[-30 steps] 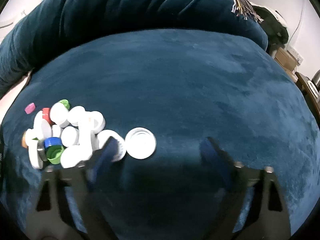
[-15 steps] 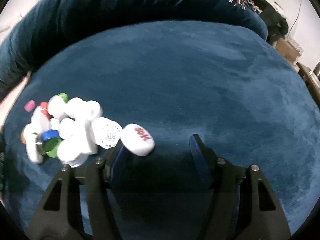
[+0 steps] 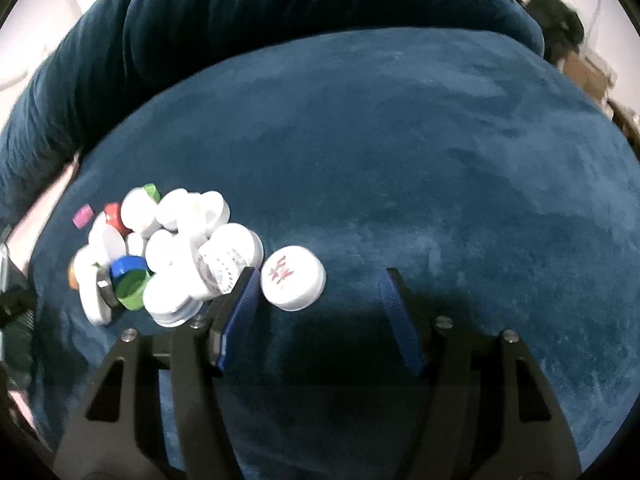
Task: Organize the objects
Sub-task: 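Grasp the white cap with a red character using the right gripper, then grasp the pink cap with the left gripper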
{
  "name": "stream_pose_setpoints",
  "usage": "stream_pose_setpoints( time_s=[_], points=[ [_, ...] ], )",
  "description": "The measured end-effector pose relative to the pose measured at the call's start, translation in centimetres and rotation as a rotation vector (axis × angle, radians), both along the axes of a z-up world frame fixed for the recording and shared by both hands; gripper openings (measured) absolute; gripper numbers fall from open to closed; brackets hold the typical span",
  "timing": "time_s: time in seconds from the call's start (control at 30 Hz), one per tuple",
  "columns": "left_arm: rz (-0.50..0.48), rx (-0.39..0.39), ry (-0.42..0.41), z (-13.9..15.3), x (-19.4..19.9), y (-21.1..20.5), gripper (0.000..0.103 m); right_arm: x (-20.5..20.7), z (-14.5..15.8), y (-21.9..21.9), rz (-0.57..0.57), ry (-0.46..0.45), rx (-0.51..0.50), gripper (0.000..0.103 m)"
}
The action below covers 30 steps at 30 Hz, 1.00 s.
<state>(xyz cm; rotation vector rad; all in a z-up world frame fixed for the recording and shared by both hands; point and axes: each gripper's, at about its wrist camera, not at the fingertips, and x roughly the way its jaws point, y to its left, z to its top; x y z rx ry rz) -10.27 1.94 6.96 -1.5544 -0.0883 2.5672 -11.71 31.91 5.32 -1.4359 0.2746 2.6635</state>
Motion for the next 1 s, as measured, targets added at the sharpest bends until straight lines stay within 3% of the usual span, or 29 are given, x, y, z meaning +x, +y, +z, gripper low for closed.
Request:
stream_pose_setpoints(
  time_s=[0.23, 0.3, 0.4, 0.6, 0.7, 0.77, 0.8, 1.0],
  points=[
    [-0.008, 0.009, 0.032, -0.5, -1.1, 0.6, 0.102, 0.3, 0.1, -1.0, 0.037, 0.019, 0.126, 0.062],
    [-0.01, 0.013, 0.053, -0.7, -1.7, 0.9, 0.102, 0.3, 0.0, -1.1, 0.06, 0.022, 0.114, 0.033],
    [-0.003, 0.032, 0.062, -1.7, -3.5, 1.2, 0.101, 0.1, 0.1, -0.6, 0.068, 0.024, 0.083, 0.033],
    [0.005, 0.031, 0.075, -3.0, -6.8, 1.8, 0.088, 1.1, -0.4, 0.0, 0.032, 0.009, -0.008, 0.034],
    [0.0, 0.036, 0.072, -3.3, -8.3, 1.9, 0.074, 1.1, -0.4, -0.1, 0.032, 0.009, -0.01, 0.034],
    [-0.017, 0.016, 0.06, -3.7, -9.2, 2.1, 0.035, 1.2, -0.4, -0.2, 0.029, 0.01, -0.012, 0.034],
    [-0.024, 0.007, 0.052, -3.9, -9.4, 2.2, 0.031, 1.1, -0.5, -0.1, 0.028, 0.009, -0.014, 0.034],
    [-0.032, 0.03, 0.065, -3.7, -8.7, 1.7, 0.03, 1.0, -0.5, -0.3, 0.029, 0.009, -0.01, 0.034]
  ],
)
